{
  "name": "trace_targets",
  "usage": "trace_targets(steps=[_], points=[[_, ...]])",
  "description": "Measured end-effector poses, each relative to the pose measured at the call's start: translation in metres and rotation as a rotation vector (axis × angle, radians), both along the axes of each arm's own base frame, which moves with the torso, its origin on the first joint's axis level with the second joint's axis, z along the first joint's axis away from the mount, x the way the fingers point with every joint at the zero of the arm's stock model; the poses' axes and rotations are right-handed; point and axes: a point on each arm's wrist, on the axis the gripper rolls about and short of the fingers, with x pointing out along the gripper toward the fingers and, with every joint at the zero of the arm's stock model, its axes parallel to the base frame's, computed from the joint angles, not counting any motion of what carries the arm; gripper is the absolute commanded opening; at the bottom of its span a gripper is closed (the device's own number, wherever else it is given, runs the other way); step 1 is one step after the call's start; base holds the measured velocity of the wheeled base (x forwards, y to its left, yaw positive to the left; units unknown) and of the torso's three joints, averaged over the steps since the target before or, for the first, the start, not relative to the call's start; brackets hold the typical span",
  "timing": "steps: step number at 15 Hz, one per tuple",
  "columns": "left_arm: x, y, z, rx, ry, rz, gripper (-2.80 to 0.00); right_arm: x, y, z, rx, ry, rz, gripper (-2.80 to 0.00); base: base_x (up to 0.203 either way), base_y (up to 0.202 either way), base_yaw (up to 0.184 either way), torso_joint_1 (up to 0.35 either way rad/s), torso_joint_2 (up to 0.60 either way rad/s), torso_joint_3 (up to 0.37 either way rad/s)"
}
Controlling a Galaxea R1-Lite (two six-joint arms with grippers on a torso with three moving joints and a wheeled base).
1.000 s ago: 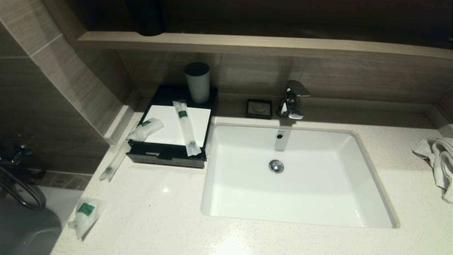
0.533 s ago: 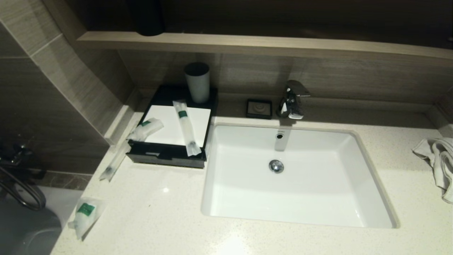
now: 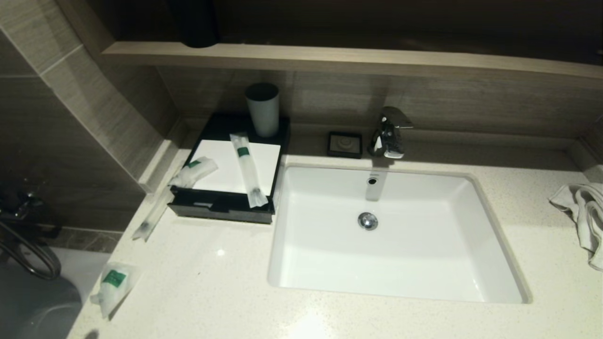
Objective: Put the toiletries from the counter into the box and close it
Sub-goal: Open the drawer
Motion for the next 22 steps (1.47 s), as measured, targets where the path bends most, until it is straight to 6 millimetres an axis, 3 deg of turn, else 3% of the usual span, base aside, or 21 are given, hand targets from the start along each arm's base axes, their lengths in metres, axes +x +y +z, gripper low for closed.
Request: trace_targets(steps=[13, 22], points=[[0.071, -0.005, -0.010, -0.079, 0.127, -0.127, -2.80, 0.000, 0.000, 0.000, 0.000, 0.000, 0.000, -2.80, 0.000, 0.000, 0.000, 0.000, 0.00, 0.000], [0.121, -0.018, -0.014, -0.118, 0.225, -0.216, -2.80, 0.000, 0.000, 0.000, 0.000, 0.000, 0.000, -2.80, 0.000, 0.000, 0.000, 0.000, 0.00, 0.000]])
